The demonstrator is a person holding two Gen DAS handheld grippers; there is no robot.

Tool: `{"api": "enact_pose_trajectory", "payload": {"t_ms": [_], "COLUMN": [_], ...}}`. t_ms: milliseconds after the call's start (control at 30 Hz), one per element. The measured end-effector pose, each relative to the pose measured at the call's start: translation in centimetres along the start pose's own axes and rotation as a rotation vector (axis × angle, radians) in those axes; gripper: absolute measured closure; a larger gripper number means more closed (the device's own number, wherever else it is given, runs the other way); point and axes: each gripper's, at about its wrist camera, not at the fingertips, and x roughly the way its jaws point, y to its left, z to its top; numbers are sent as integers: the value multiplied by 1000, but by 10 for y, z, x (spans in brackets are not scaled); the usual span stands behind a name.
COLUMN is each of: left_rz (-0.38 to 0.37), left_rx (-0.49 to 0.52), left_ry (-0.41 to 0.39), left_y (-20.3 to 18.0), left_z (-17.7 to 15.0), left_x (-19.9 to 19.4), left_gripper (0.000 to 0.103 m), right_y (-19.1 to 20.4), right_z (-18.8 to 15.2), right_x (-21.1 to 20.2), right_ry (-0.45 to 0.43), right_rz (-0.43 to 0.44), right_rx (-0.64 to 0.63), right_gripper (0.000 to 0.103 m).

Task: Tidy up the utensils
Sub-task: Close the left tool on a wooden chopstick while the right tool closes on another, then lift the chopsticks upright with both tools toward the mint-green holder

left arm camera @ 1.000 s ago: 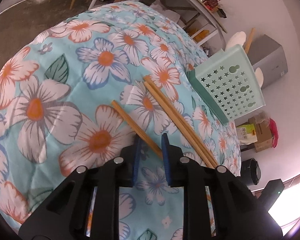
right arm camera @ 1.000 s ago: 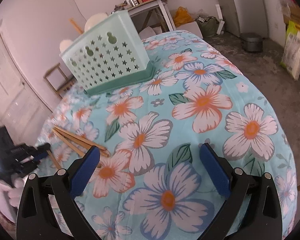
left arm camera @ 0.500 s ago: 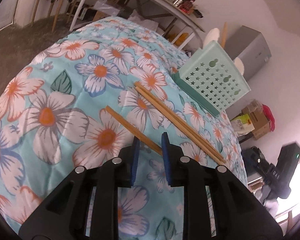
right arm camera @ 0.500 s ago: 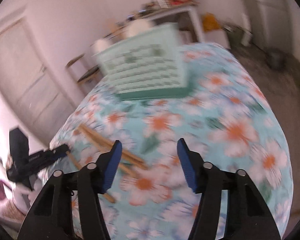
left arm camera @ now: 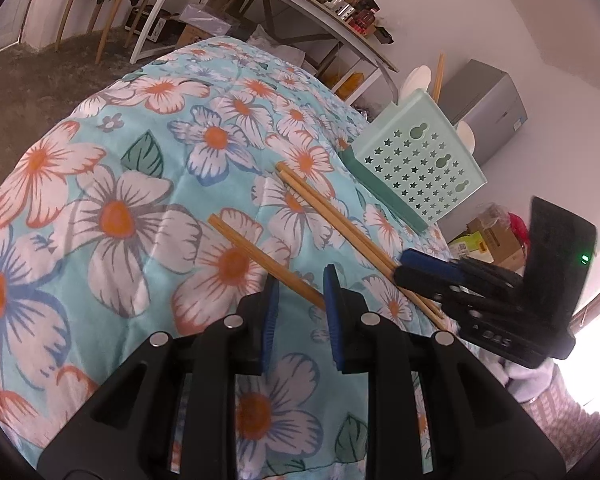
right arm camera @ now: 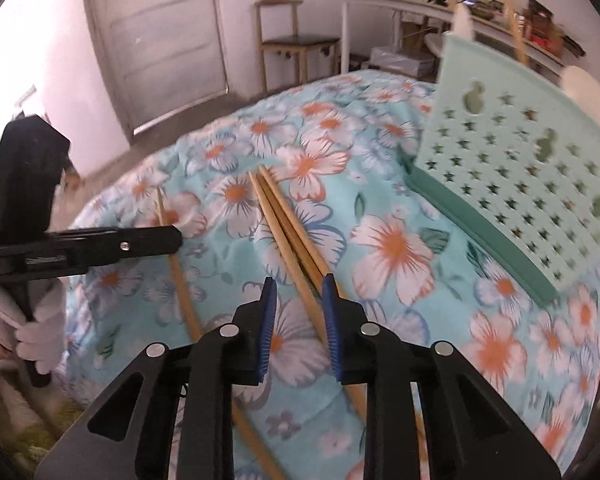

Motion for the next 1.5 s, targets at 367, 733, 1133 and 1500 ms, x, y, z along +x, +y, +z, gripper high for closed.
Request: {"api": "enact_pose_trajectory", "payload": {"t_ms": [367, 733, 1133, 1500], "left_rz": [-15, -21, -24, -17], "left_rx": [-13, -17, -22, -20], "left_ry": [3, 6, 3, -2], "left_y": [2, 2, 4, 3], "left_z": [0, -1, -2, -4], "left_x": [1, 1, 0, -2], "left_gripper": [82, 82, 82, 82], "right_y": [13, 22, 30, 5], "right_z": [2, 19, 56, 77], "right_x": [17, 28, 60, -44], "right_ry": [108, 124, 114, -159], "right_rz": [-2, 21, 92, -21], "right_rx": [-118, -143, -135, -65], "right_gripper": [90, 90, 95, 96]}}
